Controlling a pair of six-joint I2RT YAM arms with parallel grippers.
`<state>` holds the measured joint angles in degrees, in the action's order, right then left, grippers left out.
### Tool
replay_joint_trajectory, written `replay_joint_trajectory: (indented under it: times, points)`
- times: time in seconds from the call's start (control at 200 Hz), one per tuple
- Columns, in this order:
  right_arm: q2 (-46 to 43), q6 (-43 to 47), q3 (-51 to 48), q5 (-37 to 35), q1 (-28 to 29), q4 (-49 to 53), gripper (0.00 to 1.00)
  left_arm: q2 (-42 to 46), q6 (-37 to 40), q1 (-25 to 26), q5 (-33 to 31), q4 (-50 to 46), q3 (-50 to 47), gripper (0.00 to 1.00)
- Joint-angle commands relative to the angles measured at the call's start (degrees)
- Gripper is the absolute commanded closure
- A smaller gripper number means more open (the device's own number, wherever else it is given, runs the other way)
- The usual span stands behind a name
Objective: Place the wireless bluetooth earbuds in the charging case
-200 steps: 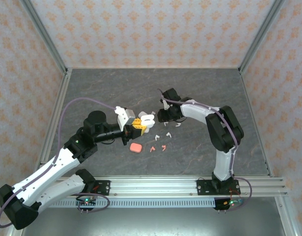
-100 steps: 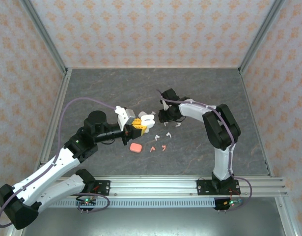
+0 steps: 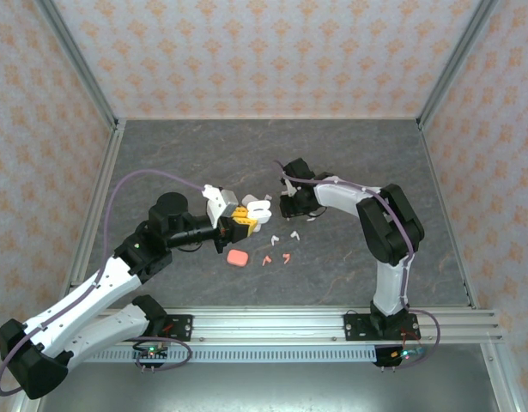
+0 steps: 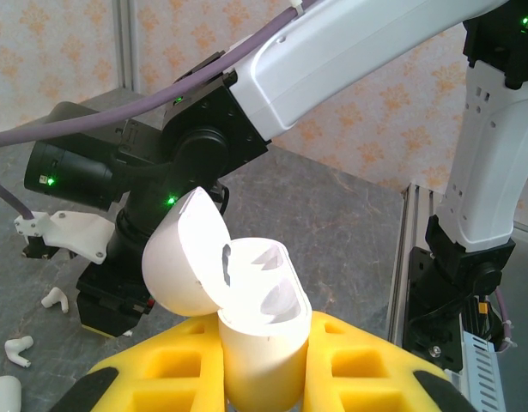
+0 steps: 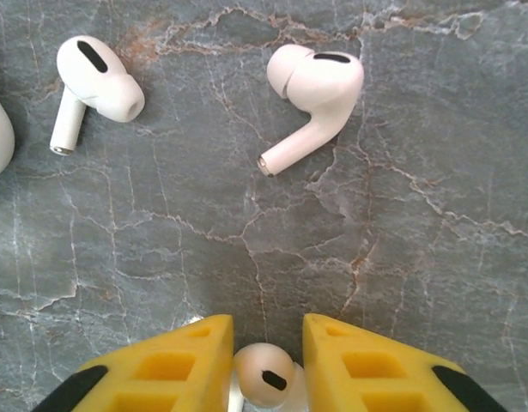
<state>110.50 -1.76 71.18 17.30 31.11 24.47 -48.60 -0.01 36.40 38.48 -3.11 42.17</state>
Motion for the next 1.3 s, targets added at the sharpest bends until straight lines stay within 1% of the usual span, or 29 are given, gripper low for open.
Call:
replay_joint_trajectory:
  times: [0.0, 0.135, 0.23, 0.325, 0.545, 0.771, 0.901, 1.086, 1.296]
  points:
    - [-1.50, -0.39, -1.56, -0.50, 0.80, 4.23, 0.77, 0.08, -0.22, 0.60, 0.25, 2.53, -0.07, 1.00]
    - [-2.82, -0.52, -1.72, -0.68, 0.81, 4.32, 0.83, 0.04, -0.22, 0.60, 0.11, 2.63, -0.24, 1.00]
    - [-5.55, -1.13, -2.46, -1.02, 0.79, 3.61, 0.84, 0.08, -0.42, 0.60, -0.05, 2.89, -0.33, 1.00]
    - [-10.10, -2.20, -3.74, -1.51, 0.80, 2.48, 0.84, -0.01, -0.95, 0.60, -0.25, 3.54, -0.66, 1.00]
    - [-26.58, -5.78, -8.16, -1.76, 1.13, -2.57, 0.84, -0.96, -4.45, 0.69, -1.11, 9.23, -2.60, 1.00]
    - [-45.93, -8.96, -15.57, -1.13, 3.08, -14.02, 0.84, -4.19, -8.47, 0.86, -2.02, 14.23, -3.61, 1.00]
    - [-53.31, -9.67, -18.85, -1.78, 5.49, -20.41, 0.84, -6.78, -10.84, 0.95, -2.06, 16.96, -3.34, 1.00]
    - [-57.62, -9.40, -21.94, -3.37, 10.60, -27.96, 0.84, -9.78, -12.80, 1.30, -0.90, 20.15, -2.55, 1.00]
    - [-56.49, -6.31, -21.96, -6.23, 16.42, -31.38, 0.84, -10.99, -12.73, 2.17, -0.60, 20.17, -1.59, 1.00]
